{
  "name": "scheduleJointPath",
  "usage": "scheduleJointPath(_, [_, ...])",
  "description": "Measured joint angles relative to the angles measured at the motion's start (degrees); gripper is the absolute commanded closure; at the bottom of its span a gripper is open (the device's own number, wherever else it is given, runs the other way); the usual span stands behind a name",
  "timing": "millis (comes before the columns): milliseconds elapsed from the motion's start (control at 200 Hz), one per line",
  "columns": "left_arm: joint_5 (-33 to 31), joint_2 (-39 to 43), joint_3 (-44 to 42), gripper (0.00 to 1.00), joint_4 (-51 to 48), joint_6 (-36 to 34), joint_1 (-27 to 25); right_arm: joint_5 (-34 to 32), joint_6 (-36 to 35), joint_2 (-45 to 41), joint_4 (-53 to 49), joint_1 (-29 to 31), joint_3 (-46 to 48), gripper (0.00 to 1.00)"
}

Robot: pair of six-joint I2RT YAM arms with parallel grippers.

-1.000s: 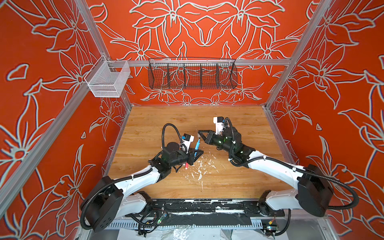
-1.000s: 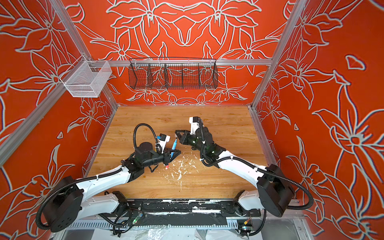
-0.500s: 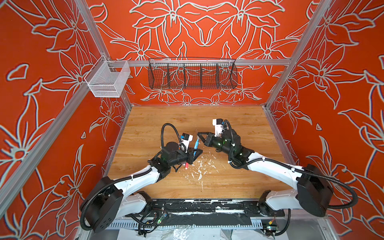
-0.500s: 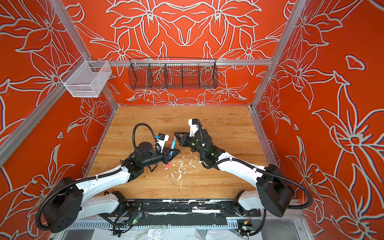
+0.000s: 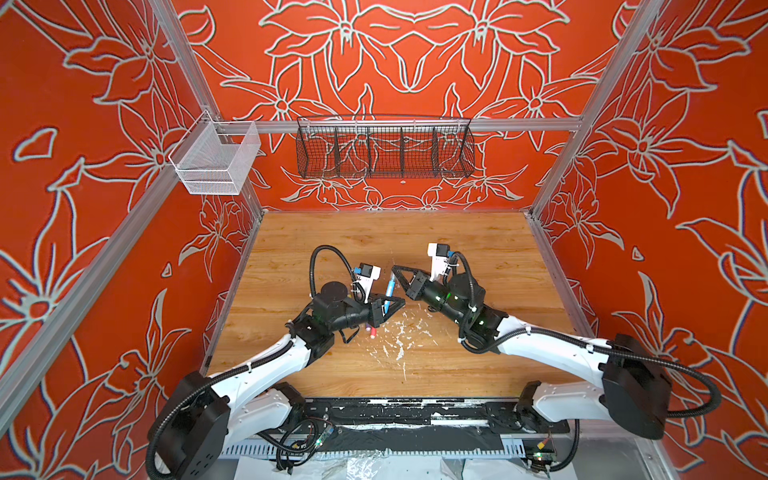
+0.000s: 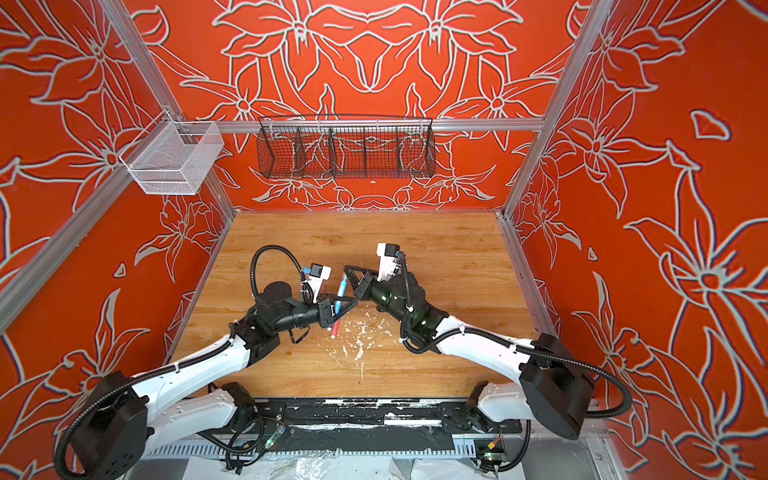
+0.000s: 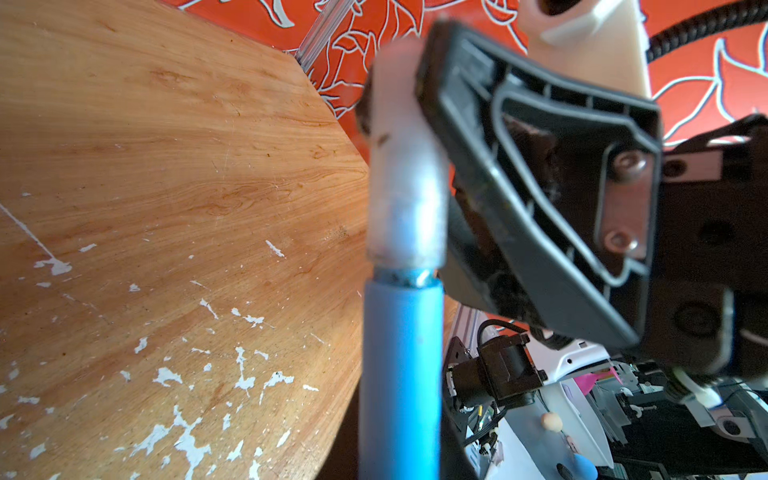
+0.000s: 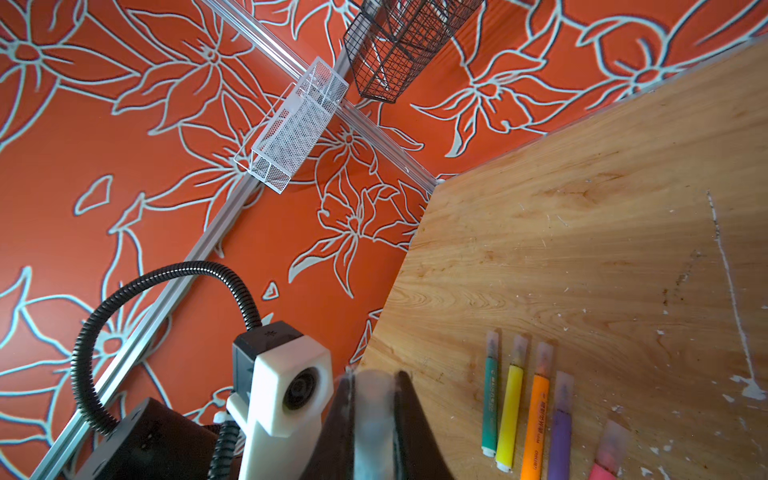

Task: Insert the pens into the pen caps
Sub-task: 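Push the clear cap down onto the blue marker tip with the right gripper, then open the right gripper off the cap and withdraw it while left holds marker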

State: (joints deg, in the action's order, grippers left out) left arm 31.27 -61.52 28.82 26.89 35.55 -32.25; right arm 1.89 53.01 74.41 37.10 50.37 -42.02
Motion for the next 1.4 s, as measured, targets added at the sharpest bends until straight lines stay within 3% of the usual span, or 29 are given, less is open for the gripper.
scheduleJointPath(200, [-1.5,0.5,0.0,1.00,-0.7,-1.9,0.6,-0.6,-1.3,-2.6,-4.5,1.2,0.2,0.63])
scheduleJointPath(425, [-4.3,1.1,0.1,1.00,-0.8,-4.6,1.7,-0.4,-3.9,-4.7,-12.9,2.2,-2.3,0.46])
scheduleJointPath(641, [-4.2,2.6,0.1,1.00,-0.7,-7.0,1.7,-1.2,-5.7,-2.7,-22.9,2.0,-13.4,0.45])
scheduleJointPath(781, [-4.1,2.6,0.0,1.00,-0.7,-7.6,1.7,-1.2,-6.3,0.7,-26.2,1.7,-18.6,0.50])
scheduleJointPath(1086, [-3.5,2.6,0.0,1.00,-0.7,-7.7,1.7,-1.3,-6.9,6.8,-32.0,0.9,-21.8,0.55])
scheduleJointPath(1401, [-3.2,2.6,0.0,1.00,-0.7,-7.9,1.7,-1.2,-8.0,8.6,-34.4,0.4,-26.9,0.53])
